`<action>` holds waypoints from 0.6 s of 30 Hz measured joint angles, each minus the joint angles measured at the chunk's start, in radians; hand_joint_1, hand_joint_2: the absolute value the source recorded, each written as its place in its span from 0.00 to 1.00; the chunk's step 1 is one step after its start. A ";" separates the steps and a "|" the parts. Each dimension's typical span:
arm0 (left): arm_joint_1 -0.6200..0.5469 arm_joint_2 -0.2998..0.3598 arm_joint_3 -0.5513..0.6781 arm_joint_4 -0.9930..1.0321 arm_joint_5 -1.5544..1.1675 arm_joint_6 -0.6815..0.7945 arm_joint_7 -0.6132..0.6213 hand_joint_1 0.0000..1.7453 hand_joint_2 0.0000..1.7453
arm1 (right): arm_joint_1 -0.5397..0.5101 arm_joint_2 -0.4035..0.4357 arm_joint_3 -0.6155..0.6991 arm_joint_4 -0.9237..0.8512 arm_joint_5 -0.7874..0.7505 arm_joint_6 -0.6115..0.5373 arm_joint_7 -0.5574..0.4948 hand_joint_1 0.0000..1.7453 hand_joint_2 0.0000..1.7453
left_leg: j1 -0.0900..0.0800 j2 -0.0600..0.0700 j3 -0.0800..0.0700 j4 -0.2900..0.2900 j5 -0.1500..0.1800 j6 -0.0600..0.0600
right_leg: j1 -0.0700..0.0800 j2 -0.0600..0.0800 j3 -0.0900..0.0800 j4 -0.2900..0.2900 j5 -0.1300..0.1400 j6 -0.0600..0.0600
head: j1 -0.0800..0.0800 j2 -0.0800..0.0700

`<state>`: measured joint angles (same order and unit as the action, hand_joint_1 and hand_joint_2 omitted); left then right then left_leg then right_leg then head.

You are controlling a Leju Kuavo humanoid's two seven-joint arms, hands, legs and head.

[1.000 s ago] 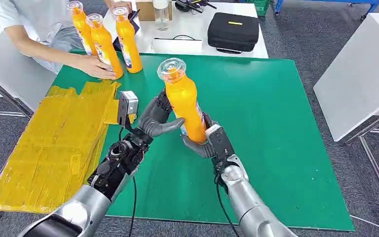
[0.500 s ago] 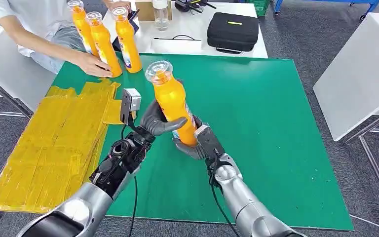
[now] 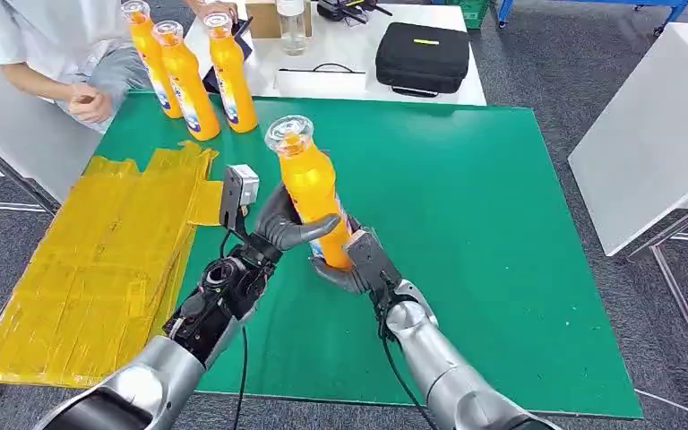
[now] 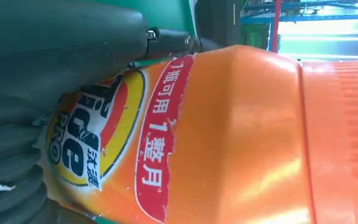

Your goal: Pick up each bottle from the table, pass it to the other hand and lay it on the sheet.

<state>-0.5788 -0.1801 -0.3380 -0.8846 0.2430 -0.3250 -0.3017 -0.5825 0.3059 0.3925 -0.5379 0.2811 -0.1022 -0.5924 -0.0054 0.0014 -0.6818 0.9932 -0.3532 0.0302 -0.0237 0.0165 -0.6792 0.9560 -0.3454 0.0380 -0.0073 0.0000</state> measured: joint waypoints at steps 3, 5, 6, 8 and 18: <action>0.002 0.000 -0.001 -0.002 0.004 0.005 0.000 1.00 1.00 | 0.000 0.000 0.001 0.000 0.000 -0.003 0.000 1.00 1.00 | 0.000 0.000 0.000 0.000 0.000 0.000 | 0.000 0.000 0.000 0.000 0.000 0.000 | 0.000 0.000; 0.002 0.000 -0.001 -0.002 0.006 0.008 -0.001 1.00 1.00 | 0.000 0.000 0.002 0.000 0.000 -0.003 0.000 1.00 1.00 | 0.000 0.000 0.000 0.000 0.000 0.000 | 0.000 0.000 0.000 0.000 0.000 0.000 | 0.000 0.000; 0.002 0.000 -0.001 -0.002 0.006 0.009 -0.001 1.00 1.00 | 0.000 0.000 0.003 0.000 0.000 -0.003 0.000 1.00 1.00 | 0.000 0.000 0.000 0.000 0.000 0.000 | 0.000 0.000 0.000 0.000 0.000 0.000 | 0.000 0.000; 0.002 0.000 -0.001 -0.002 0.006 0.009 -0.001 1.00 1.00 | 0.000 0.000 0.003 0.000 0.000 -0.003 0.000 1.00 1.00 | 0.000 0.000 0.000 0.000 0.000 0.000 | 0.000 0.000 0.000 0.000 0.000 0.000 | 0.000 0.000; 0.001 -0.001 -0.001 -0.003 0.042 0.033 -0.009 1.00 1.00 | 0.002 -0.001 0.019 -0.010 -0.006 -0.027 -0.005 1.00 1.00 | 0.000 0.000 0.000 0.000 0.000 0.000 | 0.000 0.000 0.000 0.000 0.000 0.000 | 0.000 0.000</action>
<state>-0.5780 -0.1812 -0.3391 -0.8881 0.2846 -0.2922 -0.3109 -0.5808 0.3052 0.4120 -0.5482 0.2754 -0.1293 -0.5970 -0.0054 0.0014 -0.6818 0.9933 -0.3532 0.0302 -0.0237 0.0166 -0.6794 0.9560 -0.3454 0.0380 -0.0072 0.0000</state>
